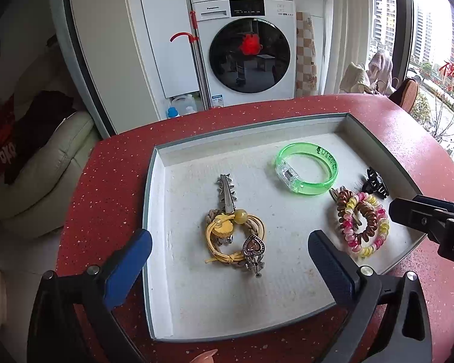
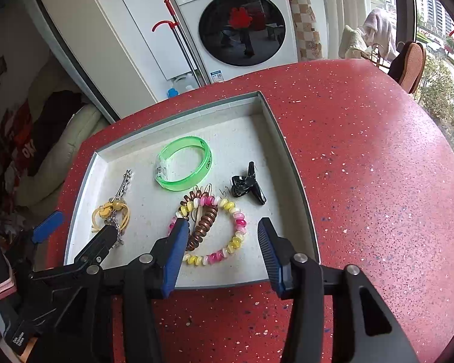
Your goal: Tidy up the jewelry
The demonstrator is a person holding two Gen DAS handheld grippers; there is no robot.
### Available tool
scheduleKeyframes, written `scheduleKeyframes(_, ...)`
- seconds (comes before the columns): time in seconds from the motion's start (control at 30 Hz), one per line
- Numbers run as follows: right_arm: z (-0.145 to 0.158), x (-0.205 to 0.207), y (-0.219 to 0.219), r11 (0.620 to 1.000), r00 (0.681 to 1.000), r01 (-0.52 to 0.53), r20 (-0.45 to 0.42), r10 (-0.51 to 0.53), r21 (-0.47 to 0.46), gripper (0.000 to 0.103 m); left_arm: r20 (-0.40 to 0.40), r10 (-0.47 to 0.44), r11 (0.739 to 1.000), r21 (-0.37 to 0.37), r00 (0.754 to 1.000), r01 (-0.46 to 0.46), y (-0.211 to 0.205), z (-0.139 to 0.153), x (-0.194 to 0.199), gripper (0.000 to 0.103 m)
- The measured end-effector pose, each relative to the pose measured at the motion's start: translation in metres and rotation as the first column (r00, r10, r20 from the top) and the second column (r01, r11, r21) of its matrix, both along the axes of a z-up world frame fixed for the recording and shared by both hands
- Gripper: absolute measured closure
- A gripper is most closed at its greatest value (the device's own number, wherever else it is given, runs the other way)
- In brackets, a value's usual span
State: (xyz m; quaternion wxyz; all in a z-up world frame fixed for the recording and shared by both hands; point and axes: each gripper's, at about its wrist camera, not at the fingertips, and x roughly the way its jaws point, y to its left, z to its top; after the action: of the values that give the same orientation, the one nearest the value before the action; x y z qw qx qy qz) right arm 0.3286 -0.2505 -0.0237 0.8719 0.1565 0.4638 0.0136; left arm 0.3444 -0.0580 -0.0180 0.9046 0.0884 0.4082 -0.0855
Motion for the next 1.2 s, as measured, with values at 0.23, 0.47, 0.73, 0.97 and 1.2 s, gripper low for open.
scheduleKeyframes(0.23,0.006,-0.004,0.006,1.0,1.0,-0.019,0.018,0.019,-0.02,0.021,-0.006,-0.006,1.0,0.005,1.0,0.006,0.003,0.005,-0.007,0.0)
scheduleKeyframes(0.47,0.014,-0.015,0.014,0.997,0.997,-0.04,0.062,0.044,-0.071,0.018,-0.004,0.005,1.0,0.026,1.0,-0.005,0.009,0.006,-0.02,0.0)
scheduleKeyframes(0.73,0.021,-0.035,0.019,0.994,0.992,-0.029,0.122,0.042,-0.106,0.017,0.007,0.023,1.0,0.021,1.0,-0.023,0.02,0.012,-0.042,0.0)
scheduleKeyframes(0.97,0.027,-0.055,0.019,0.996,0.988,-0.025,0.151,0.039,-0.089,0.017,0.023,0.036,0.999,0.003,0.999,-0.037,0.027,0.019,-0.067,0.0)
scheduleKeyframes(1.2,0.019,-0.071,0.017,0.997,0.995,-0.023,0.095,0.029,-0.069,0.017,-0.021,0.037,0.999,-0.001,0.999,-0.037,0.029,0.013,-0.093,0.0)
